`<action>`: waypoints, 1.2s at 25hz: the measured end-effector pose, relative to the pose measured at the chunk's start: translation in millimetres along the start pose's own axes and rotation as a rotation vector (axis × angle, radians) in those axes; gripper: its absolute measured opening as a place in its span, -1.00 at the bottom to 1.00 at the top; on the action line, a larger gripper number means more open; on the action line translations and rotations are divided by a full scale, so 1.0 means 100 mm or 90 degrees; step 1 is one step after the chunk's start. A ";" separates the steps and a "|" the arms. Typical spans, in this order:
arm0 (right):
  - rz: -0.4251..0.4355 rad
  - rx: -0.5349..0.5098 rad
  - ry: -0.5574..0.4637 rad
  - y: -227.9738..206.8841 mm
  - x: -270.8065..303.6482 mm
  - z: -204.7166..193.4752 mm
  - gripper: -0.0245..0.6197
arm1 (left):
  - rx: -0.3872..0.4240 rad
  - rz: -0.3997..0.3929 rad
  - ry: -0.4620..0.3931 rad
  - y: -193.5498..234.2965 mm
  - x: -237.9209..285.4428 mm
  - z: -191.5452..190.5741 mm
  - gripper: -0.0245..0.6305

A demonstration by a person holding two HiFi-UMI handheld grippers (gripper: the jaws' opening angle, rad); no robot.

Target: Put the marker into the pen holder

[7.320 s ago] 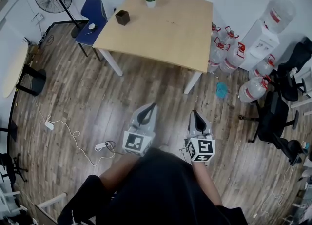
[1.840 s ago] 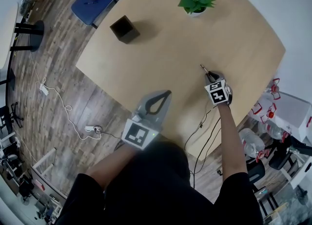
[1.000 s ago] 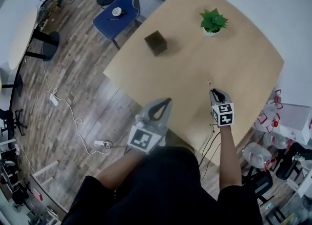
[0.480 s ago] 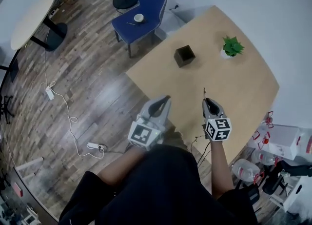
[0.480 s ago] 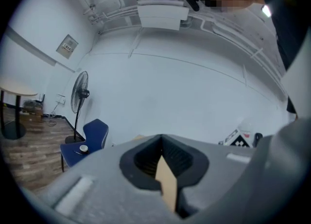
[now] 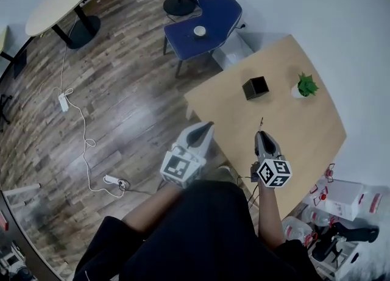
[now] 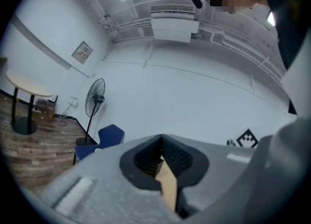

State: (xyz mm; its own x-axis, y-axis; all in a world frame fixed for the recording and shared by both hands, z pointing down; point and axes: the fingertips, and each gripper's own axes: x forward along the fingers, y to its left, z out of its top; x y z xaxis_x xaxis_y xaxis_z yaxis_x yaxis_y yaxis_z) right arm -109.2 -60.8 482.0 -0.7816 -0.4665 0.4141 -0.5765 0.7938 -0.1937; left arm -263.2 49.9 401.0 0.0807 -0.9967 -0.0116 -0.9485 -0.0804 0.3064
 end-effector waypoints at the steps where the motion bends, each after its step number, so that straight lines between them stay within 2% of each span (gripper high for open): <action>1: 0.001 0.000 -0.007 0.08 0.02 0.05 -0.78 | -0.004 0.004 0.001 0.09 -0.07 -0.01 -0.92; 6: 0.018 0.009 -0.027 0.32 0.10 0.16 -0.78 | -0.035 0.002 -0.009 0.30 -0.23 0.00 -0.92; 9: 0.044 0.020 -0.036 0.36 0.20 0.19 -0.78 | -0.023 0.006 0.006 0.38 -0.12 -0.02 -0.92; 13: 0.070 -0.023 -0.050 0.37 0.42 0.27 -0.78 | -0.008 0.003 0.014 0.52 0.13 -0.01 -0.92; 15: 0.073 -0.015 -0.057 0.33 0.56 0.31 -0.78 | 0.001 0.000 0.020 0.61 0.28 -0.01 -0.92; 19: 0.064 0.019 -0.075 0.15 0.85 0.49 -0.78 | 0.000 -0.014 0.034 0.79 0.60 0.06 -0.92; 24: 0.045 0.071 -0.093 -0.18 1.26 0.66 -0.78 | 0.001 -0.076 0.041 0.92 1.11 0.10 -0.92; 30: 0.012 0.115 -0.116 -0.67 1.64 0.81 -0.78 | 0.009 -0.106 0.096 1.09 1.81 -0.03 -0.92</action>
State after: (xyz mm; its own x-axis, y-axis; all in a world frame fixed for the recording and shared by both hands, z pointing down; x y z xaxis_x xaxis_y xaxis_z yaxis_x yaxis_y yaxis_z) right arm -217.9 -222.3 491.4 -0.8131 -0.5279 0.2453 -0.5820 0.7278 -0.3628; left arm -351.2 -139.6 435.0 0.2805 -0.9563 0.0826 -0.9226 -0.2448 0.2981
